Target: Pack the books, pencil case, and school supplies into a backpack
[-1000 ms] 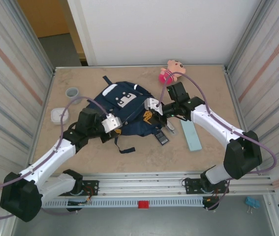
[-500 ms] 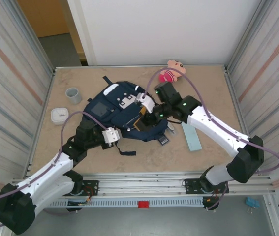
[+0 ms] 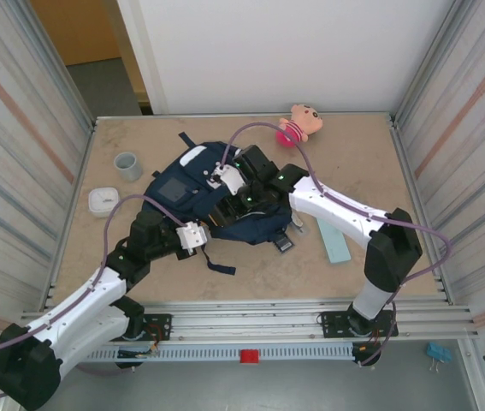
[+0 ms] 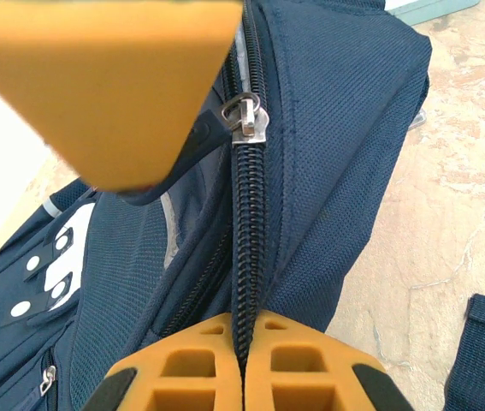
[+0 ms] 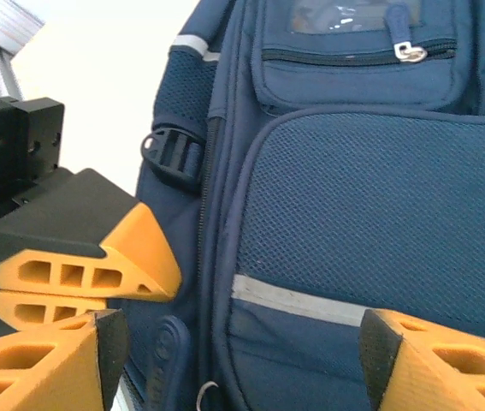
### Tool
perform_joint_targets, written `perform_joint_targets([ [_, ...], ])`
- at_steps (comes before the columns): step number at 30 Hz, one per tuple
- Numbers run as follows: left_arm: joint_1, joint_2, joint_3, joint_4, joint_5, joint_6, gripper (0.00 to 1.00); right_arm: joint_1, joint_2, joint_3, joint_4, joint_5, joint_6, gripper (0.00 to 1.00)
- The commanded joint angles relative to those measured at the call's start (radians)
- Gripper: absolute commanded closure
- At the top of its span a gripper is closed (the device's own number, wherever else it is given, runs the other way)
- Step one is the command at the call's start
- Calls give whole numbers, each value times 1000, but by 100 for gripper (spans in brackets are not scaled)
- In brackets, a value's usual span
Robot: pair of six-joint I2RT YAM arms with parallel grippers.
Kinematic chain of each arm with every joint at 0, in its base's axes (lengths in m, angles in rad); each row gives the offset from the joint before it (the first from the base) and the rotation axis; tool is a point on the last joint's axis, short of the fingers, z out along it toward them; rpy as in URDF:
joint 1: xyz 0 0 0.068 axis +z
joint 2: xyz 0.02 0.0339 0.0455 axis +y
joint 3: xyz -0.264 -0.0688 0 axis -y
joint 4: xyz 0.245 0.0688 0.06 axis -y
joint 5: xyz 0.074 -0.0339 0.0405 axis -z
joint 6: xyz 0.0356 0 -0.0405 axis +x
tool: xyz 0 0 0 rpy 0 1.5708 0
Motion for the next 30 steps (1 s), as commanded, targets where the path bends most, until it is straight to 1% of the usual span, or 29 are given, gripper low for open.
perform_joint_targets([
  [1,-7,-23,33,100,44,-14,100,14,19,42,9,-54,34,29],
  [4,-7,-24,35,104,44,-17,100,17,38,43,-4,-62,37,33],
  [8,-7,-25,36,103,44,-19,100,17,53,42,-3,-72,47,47],
  [11,-6,-29,37,105,33,-28,100,11,53,45,-2,-108,57,57],
  [12,-6,-32,38,105,24,-29,100,7,49,42,1,-114,67,63],
  [16,-7,-43,35,93,-21,-32,100,-29,3,-4,65,-156,144,94],
  [17,-7,-46,35,88,-34,-33,100,-41,-22,-28,96,-159,173,97],
  [19,-7,-50,36,77,-65,-36,100,-63,-75,-85,163,-156,220,100],
  [21,-8,-51,39,58,-94,-35,100,-86,-134,-143,221,-136,263,100],
  [24,-7,-59,37,45,-144,-47,100,-137,-233,-231,287,-68,333,100],
  [30,-5,-91,25,16,-197,-91,100,-270,-417,-437,394,85,462,100],
])
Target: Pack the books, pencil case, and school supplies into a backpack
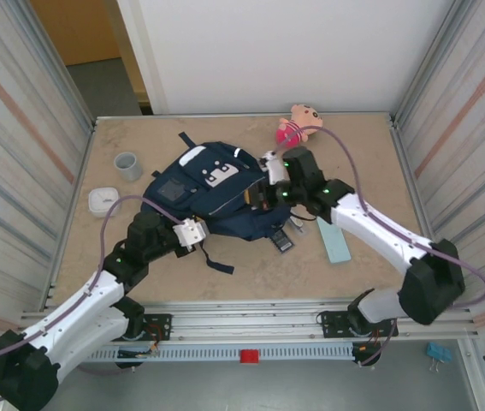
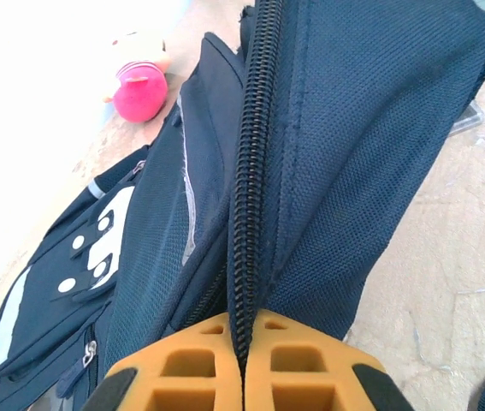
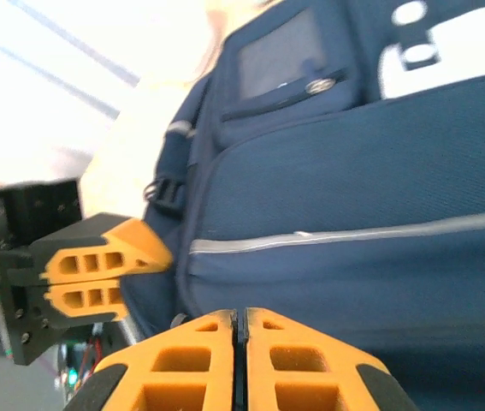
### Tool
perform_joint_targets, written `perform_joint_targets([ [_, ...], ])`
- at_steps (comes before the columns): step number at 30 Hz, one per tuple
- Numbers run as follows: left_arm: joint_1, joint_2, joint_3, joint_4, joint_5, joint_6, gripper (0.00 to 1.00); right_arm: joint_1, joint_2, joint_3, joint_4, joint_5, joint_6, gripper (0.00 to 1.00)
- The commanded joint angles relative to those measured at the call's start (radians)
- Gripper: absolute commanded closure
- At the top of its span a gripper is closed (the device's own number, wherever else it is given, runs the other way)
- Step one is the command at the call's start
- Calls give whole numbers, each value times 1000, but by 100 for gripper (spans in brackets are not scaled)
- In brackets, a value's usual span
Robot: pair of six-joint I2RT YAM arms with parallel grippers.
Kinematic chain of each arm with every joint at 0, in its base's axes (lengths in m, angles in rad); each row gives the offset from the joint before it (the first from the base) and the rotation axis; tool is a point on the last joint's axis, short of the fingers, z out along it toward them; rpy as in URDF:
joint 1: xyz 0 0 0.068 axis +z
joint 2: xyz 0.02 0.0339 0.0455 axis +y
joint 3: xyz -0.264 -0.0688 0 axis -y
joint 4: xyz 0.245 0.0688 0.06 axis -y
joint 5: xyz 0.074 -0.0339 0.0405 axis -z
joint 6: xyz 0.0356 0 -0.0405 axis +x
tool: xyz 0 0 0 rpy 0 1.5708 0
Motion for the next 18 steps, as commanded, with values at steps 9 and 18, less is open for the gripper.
perform_joint_targets([
  [9,7,-111,39,-91,-40,-200,59,-59,-156,-143,238,152,167,100],
  [18,-43,19,290,-165,178,-450,27,107,-140,-65,244,223,102,100],
])
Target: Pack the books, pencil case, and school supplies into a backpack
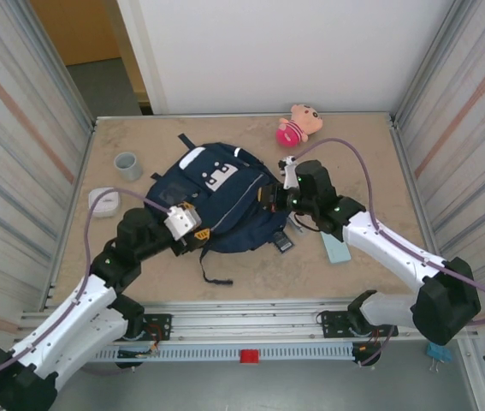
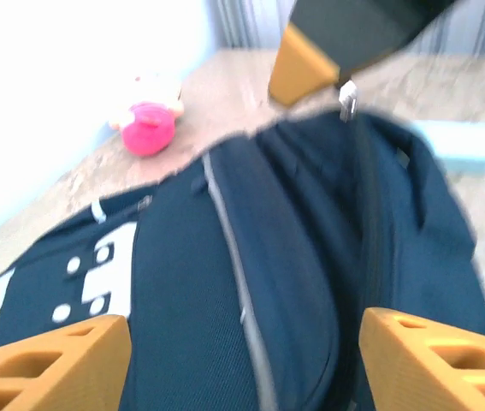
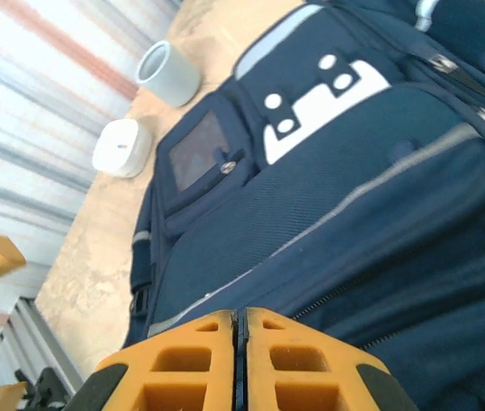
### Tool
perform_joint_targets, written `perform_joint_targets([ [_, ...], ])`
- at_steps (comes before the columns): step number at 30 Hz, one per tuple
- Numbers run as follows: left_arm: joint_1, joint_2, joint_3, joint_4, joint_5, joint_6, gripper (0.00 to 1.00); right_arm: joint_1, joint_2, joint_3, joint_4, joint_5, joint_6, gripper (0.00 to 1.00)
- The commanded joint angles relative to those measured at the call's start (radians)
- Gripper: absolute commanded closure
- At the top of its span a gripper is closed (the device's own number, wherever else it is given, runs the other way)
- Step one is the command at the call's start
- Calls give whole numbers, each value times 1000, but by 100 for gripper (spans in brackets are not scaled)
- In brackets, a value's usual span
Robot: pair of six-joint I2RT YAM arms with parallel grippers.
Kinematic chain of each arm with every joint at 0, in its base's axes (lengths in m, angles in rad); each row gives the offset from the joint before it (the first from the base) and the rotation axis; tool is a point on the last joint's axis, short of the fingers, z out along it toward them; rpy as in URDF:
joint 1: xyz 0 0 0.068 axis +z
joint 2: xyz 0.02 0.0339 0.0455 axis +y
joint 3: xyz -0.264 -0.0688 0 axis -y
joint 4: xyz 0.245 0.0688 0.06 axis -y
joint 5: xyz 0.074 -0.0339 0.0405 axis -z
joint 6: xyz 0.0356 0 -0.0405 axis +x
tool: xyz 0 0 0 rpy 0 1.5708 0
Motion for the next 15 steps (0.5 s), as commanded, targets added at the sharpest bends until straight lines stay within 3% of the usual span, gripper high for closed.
perform_joint_targets([
  [1,-46,76,102,-14,81,-106,26,38,-28,74,91,33,-29,100],
  [10,-140,332,215,25,116,-90,27,72,-24,90,128,21,-27,100],
  [15,-144,408,239,25,84,-98,61,74,-52,76,130,27,-28,100],
])
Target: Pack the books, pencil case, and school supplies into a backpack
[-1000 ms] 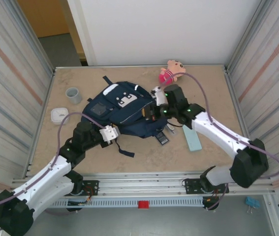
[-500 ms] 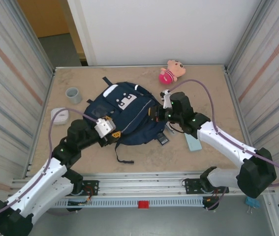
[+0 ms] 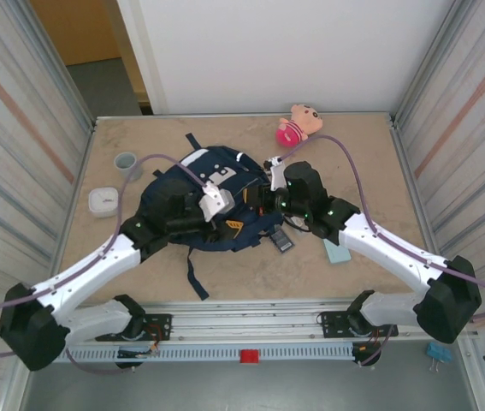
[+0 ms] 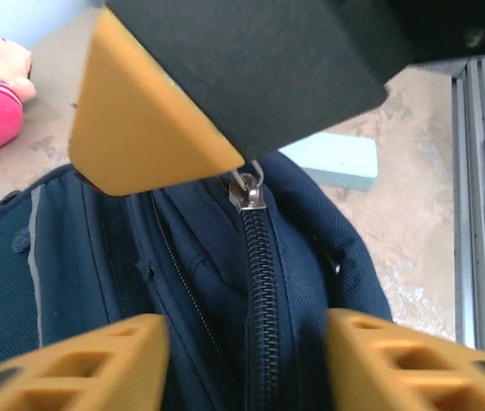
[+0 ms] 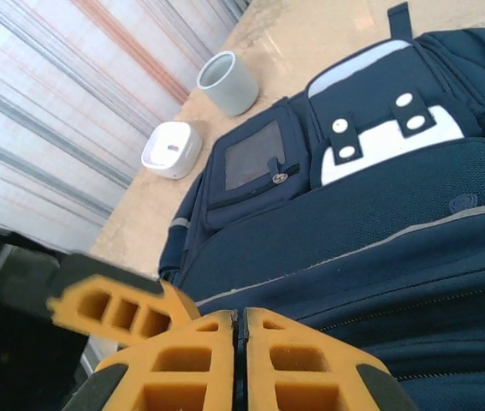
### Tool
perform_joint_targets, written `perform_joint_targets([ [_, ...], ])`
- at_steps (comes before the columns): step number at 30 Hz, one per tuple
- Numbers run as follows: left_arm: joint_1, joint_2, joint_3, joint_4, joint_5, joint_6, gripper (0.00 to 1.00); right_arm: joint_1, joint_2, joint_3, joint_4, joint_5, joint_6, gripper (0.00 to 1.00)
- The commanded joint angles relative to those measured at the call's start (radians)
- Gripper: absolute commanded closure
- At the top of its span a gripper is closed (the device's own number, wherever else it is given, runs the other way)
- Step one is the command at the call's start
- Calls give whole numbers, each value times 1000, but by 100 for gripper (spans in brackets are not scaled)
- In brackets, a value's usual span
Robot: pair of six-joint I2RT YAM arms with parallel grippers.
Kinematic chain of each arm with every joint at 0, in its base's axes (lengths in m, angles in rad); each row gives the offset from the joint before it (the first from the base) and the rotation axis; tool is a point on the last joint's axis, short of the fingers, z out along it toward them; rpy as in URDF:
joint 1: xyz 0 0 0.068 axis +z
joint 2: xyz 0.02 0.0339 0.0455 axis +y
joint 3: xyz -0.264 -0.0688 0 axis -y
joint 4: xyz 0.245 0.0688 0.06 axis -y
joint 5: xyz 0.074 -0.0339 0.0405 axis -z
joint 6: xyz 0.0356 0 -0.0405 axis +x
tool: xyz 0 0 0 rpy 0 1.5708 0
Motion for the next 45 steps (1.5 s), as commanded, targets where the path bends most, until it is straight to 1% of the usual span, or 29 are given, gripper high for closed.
perform_joint_targets([
  [1,-4,9,37,16,-29,-6,70,5,-61,36,95,11,-14,100],
  [3,-3,-12,14,30,-64,7,93,-20,-77,18,83,20,-3,100],
  [4,-3,-29,3,37,-53,26,99,-35,-85,6,78,27,3,100],
  [5,-3,-50,-6,39,-27,51,100,-57,-92,-11,75,36,11,100],
  [8,-2,-128,-16,17,38,114,100,-138,-117,-87,117,39,52,100],
  [10,7,-186,-28,17,51,126,100,-202,-127,-138,163,32,89,100],
  [12,35,-257,-51,30,76,126,100,-257,-129,-183,208,31,116,100],
  [16,113,-390,-102,73,108,94,100,-330,-100,-231,289,16,151,100],
  [22,232,-530,-118,-61,107,122,100,-349,-44,-242,377,-7,164,100],
  [25,274,-563,-123,-162,55,146,100,-321,-36,-220,429,-43,176,100],
  [26,275,-565,-116,-203,34,158,92,-298,-41,-202,423,-42,162,100],
  [28,275,-560,-91,-256,5,151,67,-250,-49,-164,394,-33,130,100],
  [29,275,-553,-72,-271,11,137,58,-224,-53,-143,379,-30,118,100],
  [31,270,-525,-26,-277,32,85,46,-174,-55,-108,351,-14,94,100],
  [34,224,-452,53,-274,31,-3,34,-97,-61,-59,313,30,55,100],
  [35,196,-422,80,-276,9,-22,30,-73,-61,-45,301,45,43,100],
  [37,125,-368,125,-293,-45,-34,27,-37,-59,-24,290,65,28,100],
  [40,25,-285,173,-305,-97,-38,25,8,-50,0,278,86,8,100],
  [43,-37,-210,184,-292,-160,-80,24,32,-41,10,279,91,4,100],
  [45,-50,-169,177,-281,-199,-115,24,43,-39,15,284,91,3,100],
])
